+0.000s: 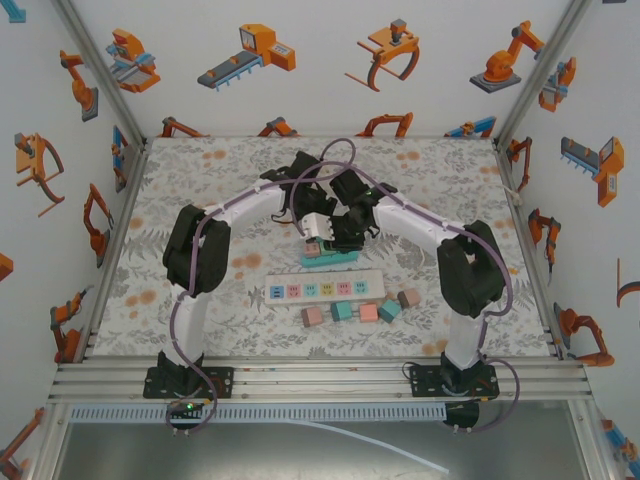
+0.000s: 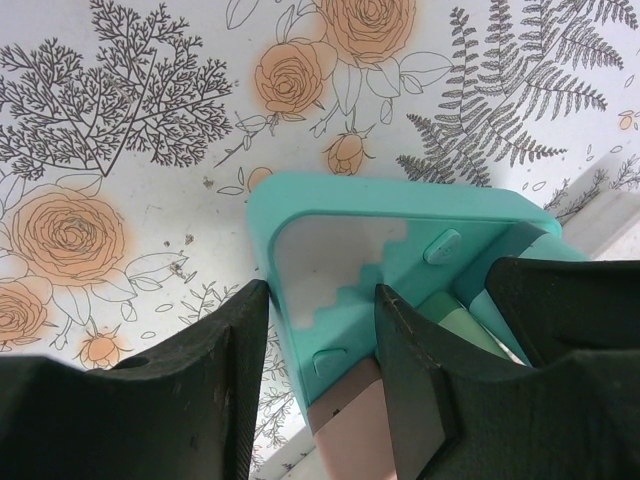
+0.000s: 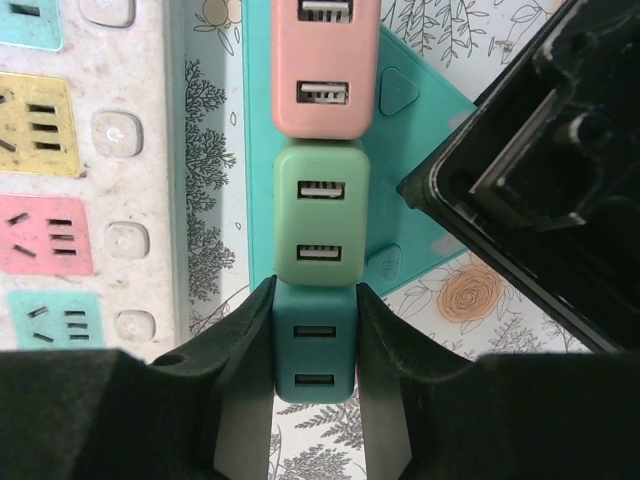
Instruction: Pull the plug off the socket
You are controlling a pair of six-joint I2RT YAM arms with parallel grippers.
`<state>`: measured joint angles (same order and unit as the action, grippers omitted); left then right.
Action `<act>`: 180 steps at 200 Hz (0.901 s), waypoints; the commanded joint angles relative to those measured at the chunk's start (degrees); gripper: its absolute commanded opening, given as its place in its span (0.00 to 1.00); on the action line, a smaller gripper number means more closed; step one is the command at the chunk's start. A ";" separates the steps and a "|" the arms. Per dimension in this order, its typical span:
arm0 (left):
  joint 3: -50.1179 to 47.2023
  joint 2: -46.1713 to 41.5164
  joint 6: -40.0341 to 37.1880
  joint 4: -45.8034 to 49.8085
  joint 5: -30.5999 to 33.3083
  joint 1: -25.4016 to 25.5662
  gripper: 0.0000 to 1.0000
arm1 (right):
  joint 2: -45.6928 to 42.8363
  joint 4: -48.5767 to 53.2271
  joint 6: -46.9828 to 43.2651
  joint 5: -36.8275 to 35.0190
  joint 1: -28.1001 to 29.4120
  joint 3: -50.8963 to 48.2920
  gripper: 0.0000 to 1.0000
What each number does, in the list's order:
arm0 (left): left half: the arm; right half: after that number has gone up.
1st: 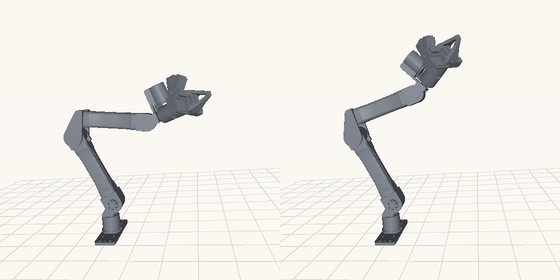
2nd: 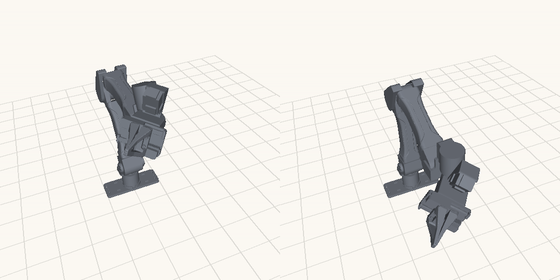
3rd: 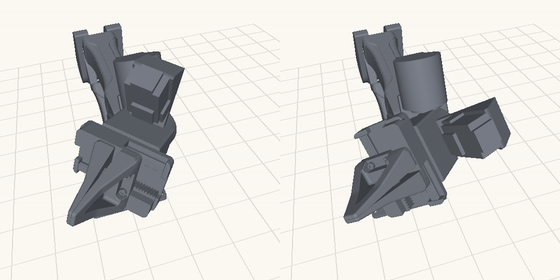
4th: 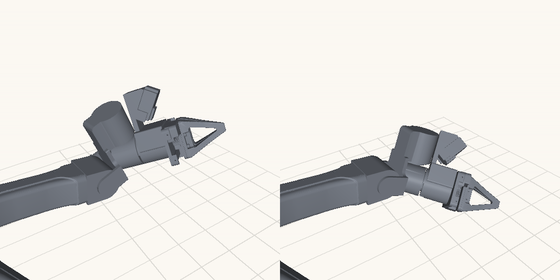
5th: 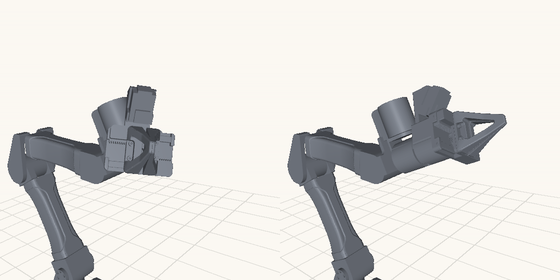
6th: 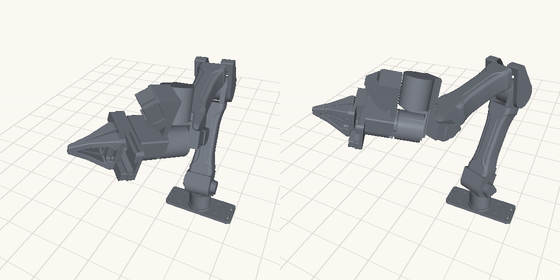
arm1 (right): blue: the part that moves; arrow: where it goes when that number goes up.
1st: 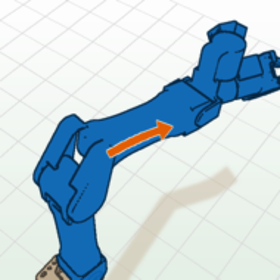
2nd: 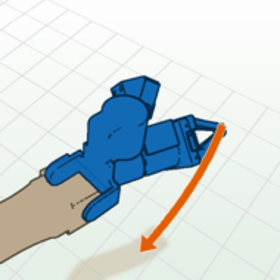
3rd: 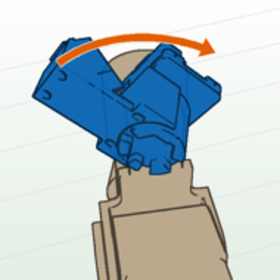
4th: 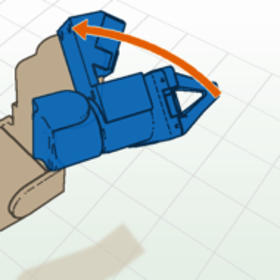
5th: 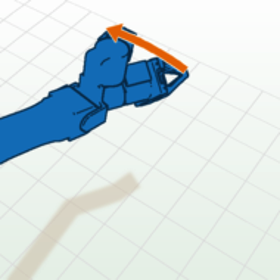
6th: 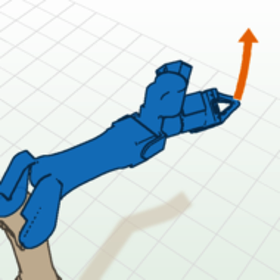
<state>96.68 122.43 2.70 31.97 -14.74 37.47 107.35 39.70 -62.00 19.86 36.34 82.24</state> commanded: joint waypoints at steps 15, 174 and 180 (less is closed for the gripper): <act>-4.55 7.09 -5.37 7.17 9.64 0.57 0.46 | -5.50 0.47 4.57 6.63 -0.56 3.23 0.12; -3.67 0.88 -3.41 5.49 2.83 0.16 0.46 | -24.65 -9.41 33.45 3.48 -0.48 -5.42 0.04; -3.68 -0.02 -3.23 5.16 2.11 0.04 0.46 | -26.64 -10.79 38.37 2.09 -0.48 -6.77 0.04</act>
<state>96.29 121.95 0.84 32.12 -14.57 38.09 88.71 35.16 -43.00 25.91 35.77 79.20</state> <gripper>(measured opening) 0.462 0.337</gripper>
